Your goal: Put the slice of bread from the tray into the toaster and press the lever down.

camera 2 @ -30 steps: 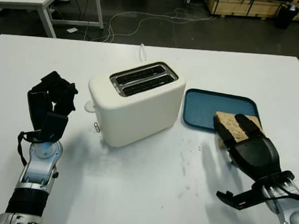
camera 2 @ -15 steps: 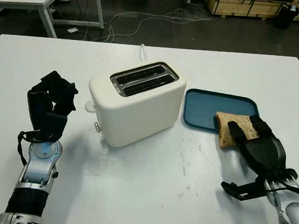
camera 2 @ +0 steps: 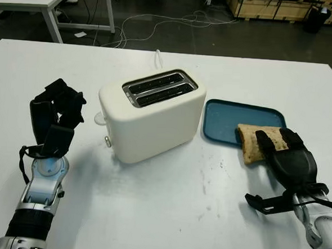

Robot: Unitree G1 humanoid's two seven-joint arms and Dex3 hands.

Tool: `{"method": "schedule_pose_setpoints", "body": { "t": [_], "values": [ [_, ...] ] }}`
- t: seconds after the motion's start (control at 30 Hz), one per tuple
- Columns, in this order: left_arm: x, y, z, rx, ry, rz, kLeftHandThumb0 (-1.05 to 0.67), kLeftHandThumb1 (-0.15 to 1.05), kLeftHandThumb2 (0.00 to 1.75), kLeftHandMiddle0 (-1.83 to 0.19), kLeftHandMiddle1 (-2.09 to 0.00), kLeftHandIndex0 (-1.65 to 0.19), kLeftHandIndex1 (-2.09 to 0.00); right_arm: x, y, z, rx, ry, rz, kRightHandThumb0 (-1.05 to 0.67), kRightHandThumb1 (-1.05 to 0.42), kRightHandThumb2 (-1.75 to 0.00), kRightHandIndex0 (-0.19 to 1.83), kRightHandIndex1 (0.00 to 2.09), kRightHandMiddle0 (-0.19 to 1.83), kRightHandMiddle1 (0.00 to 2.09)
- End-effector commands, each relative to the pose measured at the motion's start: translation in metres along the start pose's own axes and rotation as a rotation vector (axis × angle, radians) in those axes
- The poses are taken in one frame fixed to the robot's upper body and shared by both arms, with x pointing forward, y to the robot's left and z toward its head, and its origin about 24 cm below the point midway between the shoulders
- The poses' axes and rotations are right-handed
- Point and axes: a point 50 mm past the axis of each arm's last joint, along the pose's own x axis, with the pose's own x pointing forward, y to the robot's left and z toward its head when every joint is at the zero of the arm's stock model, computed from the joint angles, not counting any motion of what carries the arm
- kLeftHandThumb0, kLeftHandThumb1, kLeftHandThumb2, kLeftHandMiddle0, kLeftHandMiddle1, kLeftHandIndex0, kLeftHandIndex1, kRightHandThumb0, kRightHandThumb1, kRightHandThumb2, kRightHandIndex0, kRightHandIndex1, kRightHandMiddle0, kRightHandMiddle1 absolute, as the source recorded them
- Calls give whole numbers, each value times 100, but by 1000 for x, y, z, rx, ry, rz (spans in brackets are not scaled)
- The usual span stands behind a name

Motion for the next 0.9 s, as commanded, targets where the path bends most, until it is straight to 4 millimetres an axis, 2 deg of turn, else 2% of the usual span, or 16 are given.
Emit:
{"method": "schedule_pose_setpoints", "body": {
  "t": [0.0, 0.03, 0.07, 0.1, 0.13, 0.17, 0.23, 0.33, 0.43, 0.6, 0.77, 0.87],
  "values": [
    [2, 2, 3, -1, -24, 12, -83, 92, 38, -123, -155, -93, -154, -10, 25, 17, 16, -61, 60, -14, -92, -16, 0, 86, 18, 22],
    [2, 2, 3, 2, -24, 12, -83, 92, 38, -123, -155, -93, -154, -9, 25, 18, 24, -76, 46, -21, -92, -15, 2, 125, 17, 66],
    [1, 2, 3, -1, -22, 12, -83, 92, 38, -123, -155, -93, -154, -8, 26, 19, 41, -89, 31, -26, -92, -16, 6, 149, 9, 109],
    [1, 2, 3, -5, -21, 13, -83, 92, 38, -123, -155, -92, -154, -8, 27, 20, 53, -103, 11, -31, -92, -17, 29, 162, 8, 139],
    [1, 2, 3, -8, -20, 13, -83, 92, 38, -123, -155, -92, -154, -8, 27, 21, 80, -119, -11, -36, -92, -19, 64, 169, 14, 160],
    [1, 2, 3, -10, -20, 14, -83, 92, 37, -123, -155, -93, -154, -8, 27, 22, 97, -132, -28, -38, -92, -21, 84, 172, 20, 167],
    [1, 2, 2, -4, -22, 15, -83, 92, 38, -123, -155, -93, -154, -9, 27, 22, 115, -167, -69, -42, -92, -30, 119, 174, 37, 173],
    [1, 2, 2, -16, -18, 12, -83, 92, 37, -123, -155, -92, -154, -9, 26, 22, 89, -220, -87, -46, -92, -42, 143, 174, 46, 174],
    [0, 2, 2, -18, -19, 12, -83, 92, 36, -122, -156, -92, -153, -9, 25, 22, 57, -256, -77, -48, -92, -54, 148, 175, 48, 175],
    [0, 2, 2, -15, -17, 13, -83, 92, 37, -122, -156, -92, -154, -9, 24, 21, 74, -272, -71, -48, -92, -63, 153, 175, 52, 175],
    [0, 2, 1, -10, -17, 15, -84, 92, 37, -122, -156, -93, -154, -8, 18, 19, 120, -270, -89, -46, -92, -69, 151, 175, 49, 175],
    [0, 2, 1, 1, -17, 15, -84, 92, 38, -122, -156, -93, -154, -3, 12, 16, 221, -222, -92, -45, -92, -66, 147, 175, 49, 175]
  ]
}}
